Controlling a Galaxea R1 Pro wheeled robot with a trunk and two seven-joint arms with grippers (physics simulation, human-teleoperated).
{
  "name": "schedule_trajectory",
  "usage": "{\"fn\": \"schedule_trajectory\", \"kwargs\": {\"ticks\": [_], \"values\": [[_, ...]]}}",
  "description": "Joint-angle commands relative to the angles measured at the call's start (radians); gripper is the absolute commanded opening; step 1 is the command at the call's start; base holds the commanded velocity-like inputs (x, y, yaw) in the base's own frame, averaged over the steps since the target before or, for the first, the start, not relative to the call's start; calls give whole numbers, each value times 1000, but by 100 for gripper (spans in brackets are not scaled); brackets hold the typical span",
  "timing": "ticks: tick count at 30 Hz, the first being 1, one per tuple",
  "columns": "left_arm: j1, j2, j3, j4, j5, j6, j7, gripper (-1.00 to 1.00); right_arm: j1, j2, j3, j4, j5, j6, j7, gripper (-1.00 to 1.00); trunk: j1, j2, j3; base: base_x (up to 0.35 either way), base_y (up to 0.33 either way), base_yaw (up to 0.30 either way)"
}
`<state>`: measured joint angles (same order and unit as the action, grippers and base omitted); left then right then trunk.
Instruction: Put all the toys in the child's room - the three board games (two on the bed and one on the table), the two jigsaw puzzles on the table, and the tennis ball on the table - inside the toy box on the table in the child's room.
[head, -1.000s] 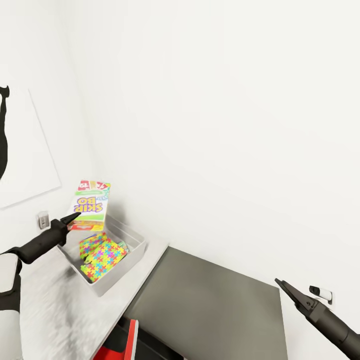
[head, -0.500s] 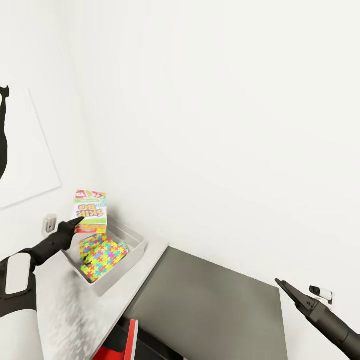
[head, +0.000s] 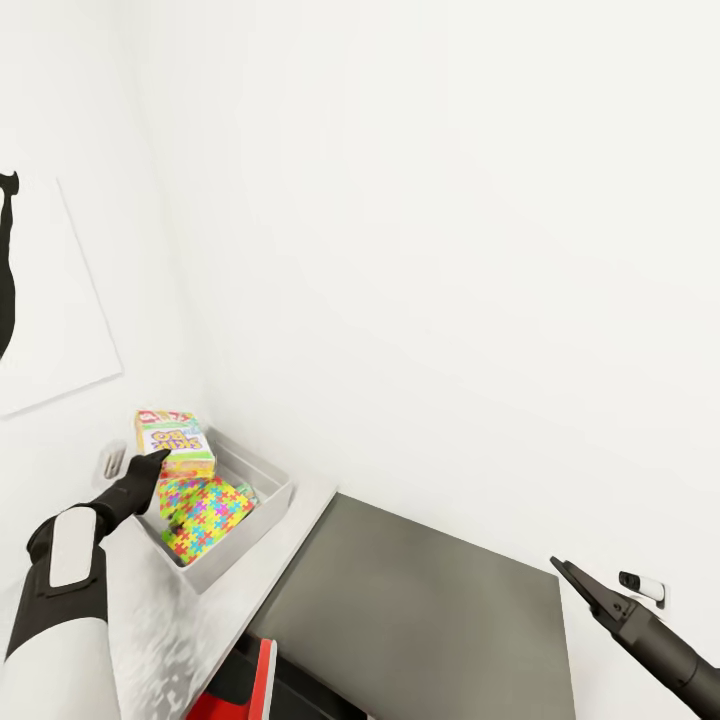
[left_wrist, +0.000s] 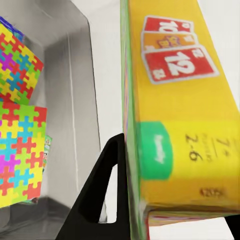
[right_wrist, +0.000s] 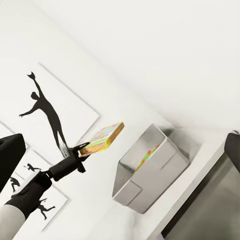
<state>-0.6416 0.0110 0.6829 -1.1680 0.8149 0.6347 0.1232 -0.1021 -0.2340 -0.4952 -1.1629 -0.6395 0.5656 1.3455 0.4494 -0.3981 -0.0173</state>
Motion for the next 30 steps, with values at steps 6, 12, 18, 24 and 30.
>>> {"fn": "schedule_trajectory", "kwargs": {"ticks": [6, 12, 18, 24, 30], "values": [[-1, -26, -2, -1, 20, -30, 56, -100, -1, -3, 0, 0, -3, 11, 3, 100, 1, -2, -2, 0, 0, 0], [-1, -50, -6, -1, 11, -67, 63, -100, -1, -4, 0, 0, -3, 11, 3, 100, 1, -2, -2, 0, 0, 0], [-1, -76, -31, 8, 14, -126, 139, -100, -1, -4, 0, 0, -3, 11, 3, 100, 1, -2, -2, 0, 0, 0], [-1, -81, -68, 11, 22, -154, 187, -100, -1, -7, 0, 0, -3, 11, 3, 100, 1, -2, -2, 0, 0, 0], [-1, -80, -72, 13, 23, -158, 191, -100, -1, -6, 0, 0, -2, 11, 3, 100, 1, -2, -2, 0, 0, 0]]}}
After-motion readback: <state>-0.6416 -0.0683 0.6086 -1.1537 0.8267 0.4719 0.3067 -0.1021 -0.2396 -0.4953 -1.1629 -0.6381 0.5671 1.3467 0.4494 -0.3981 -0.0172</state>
